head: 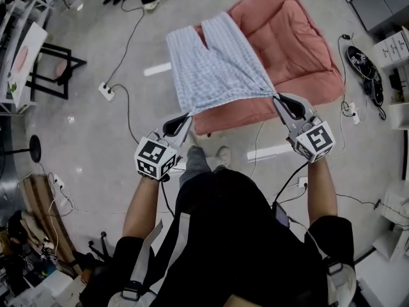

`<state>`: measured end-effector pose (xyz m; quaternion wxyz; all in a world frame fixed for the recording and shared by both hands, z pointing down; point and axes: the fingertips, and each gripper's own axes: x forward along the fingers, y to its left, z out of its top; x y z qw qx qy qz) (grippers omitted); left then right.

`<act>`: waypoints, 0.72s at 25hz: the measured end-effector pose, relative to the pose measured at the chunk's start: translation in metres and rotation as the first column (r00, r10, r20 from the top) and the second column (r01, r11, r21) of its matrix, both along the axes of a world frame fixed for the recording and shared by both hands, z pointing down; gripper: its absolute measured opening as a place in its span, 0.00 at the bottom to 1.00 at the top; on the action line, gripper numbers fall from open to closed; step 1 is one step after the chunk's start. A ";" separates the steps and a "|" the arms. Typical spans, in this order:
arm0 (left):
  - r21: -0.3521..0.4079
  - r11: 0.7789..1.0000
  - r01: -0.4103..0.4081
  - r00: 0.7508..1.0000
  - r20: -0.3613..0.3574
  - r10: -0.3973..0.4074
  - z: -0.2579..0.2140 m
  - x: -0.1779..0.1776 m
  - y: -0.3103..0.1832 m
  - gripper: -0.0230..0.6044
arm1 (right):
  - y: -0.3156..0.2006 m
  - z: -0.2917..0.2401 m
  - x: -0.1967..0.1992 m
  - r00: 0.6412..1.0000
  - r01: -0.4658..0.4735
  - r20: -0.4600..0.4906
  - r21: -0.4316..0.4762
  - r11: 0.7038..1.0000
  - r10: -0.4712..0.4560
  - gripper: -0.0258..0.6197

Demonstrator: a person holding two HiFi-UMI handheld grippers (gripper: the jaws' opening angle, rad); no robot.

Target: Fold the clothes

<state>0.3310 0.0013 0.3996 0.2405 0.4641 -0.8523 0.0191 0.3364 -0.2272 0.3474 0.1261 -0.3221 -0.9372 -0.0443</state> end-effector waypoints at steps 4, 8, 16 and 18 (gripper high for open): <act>-0.020 1.000 -0.013 1.000 -0.028 0.012 0.020 0.014 -0.003 0.06 | -0.003 0.023 0.017 0.999 0.033 -0.039 0.086 0.996 -0.030 0.09; -0.061 0.997 -0.046 0.997 -0.068 0.042 0.049 0.034 -0.007 0.06 | -0.009 0.062 0.038 0.993 0.069 -0.105 0.193 0.979 -0.049 0.09; -0.149 0.985 -0.087 0.989 -0.130 0.068 0.102 0.054 -0.004 0.06 | -0.002 0.118 0.057 0.974 0.104 -0.219 0.237 0.966 -0.051 0.09; -0.158 0.984 -0.081 0.987 -0.149 0.058 0.112 0.059 -0.002 0.06 | 0.002 0.131 0.064 0.967 0.132 -0.245 0.269 0.954 -0.065 0.09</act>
